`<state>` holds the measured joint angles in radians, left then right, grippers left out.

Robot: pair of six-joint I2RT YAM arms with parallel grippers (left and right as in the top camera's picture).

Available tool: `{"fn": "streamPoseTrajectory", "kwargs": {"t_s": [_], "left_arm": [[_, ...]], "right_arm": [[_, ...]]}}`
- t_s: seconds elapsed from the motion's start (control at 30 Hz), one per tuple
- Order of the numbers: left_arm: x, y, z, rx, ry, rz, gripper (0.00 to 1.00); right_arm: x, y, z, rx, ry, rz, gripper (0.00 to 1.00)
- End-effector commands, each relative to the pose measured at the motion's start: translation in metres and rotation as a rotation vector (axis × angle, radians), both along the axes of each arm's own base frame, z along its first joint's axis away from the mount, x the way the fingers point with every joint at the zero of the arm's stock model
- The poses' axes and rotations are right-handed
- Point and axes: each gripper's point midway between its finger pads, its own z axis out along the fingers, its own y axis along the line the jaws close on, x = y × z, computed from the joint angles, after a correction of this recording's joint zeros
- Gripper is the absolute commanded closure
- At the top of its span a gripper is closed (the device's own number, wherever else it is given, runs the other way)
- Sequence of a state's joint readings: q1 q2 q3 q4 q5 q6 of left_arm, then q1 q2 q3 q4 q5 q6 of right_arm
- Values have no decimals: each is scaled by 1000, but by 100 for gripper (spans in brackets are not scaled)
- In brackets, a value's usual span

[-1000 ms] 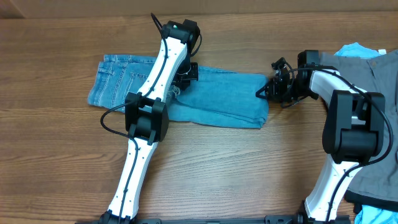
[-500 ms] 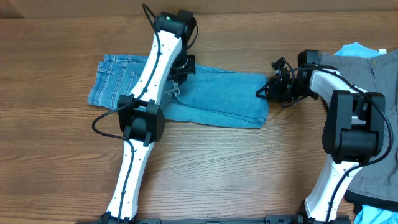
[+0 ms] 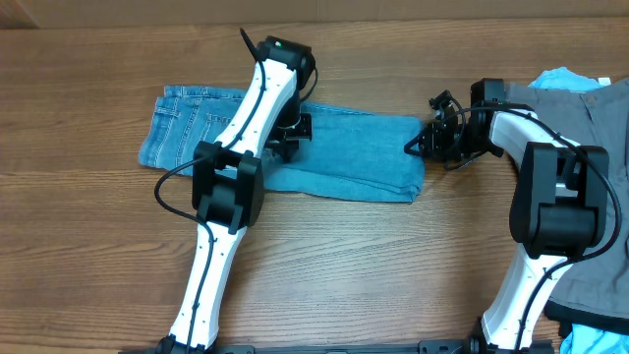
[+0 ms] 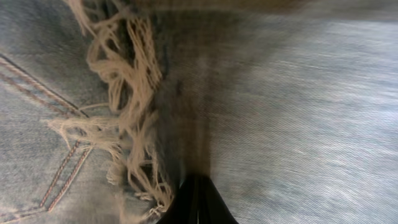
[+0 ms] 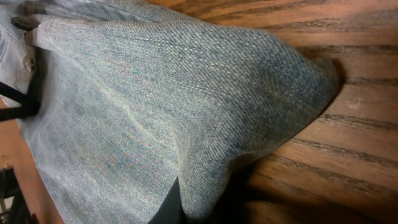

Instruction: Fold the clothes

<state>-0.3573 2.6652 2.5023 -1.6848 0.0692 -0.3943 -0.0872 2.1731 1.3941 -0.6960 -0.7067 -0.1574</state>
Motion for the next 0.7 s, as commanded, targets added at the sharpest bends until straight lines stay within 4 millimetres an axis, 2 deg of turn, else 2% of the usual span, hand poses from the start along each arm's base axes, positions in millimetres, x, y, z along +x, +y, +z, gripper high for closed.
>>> {"fn": "streamPoseTrajectory", "kwargs": {"t_s": [0.0, 0.07, 0.17, 0.2, 0.27, 0.33, 0.4, 0.5, 0.67], "left_arm": [[-6, 22, -12, 150, -3, -17, 96], [-9, 20, -21, 135, 11, -17, 96], [-3, 12, -15, 85, -13, -30, 96], [0, 11, -6, 78, -34, -29, 96], [9, 7, 30, 48, -115, -25, 96], [8, 7, 58, 33, -156, -20, 96], [1, 7, 73, 28, -158, -19, 96], [-8, 1, 68, -5, -115, -25, 96], [-37, 7, 36, 43, 18, -48, 96]], "right_arm": [[1, -18, -18, -75, 24, -29, 96], [1, -18, -18, -75, 24, -29, 96], [0, -18, -20, -75, 26, -29, 96], [0, -18, -20, -75, 27, -29, 96], [0, -18, -20, -74, 27, -28, 96], [0, -18, -20, -75, 26, -29, 96], [1, -18, -20, -75, 21, -29, 96], [1, -18, -20, -75, 20, -29, 96], [1, -18, -20, -75, 21, -29, 96]]}}
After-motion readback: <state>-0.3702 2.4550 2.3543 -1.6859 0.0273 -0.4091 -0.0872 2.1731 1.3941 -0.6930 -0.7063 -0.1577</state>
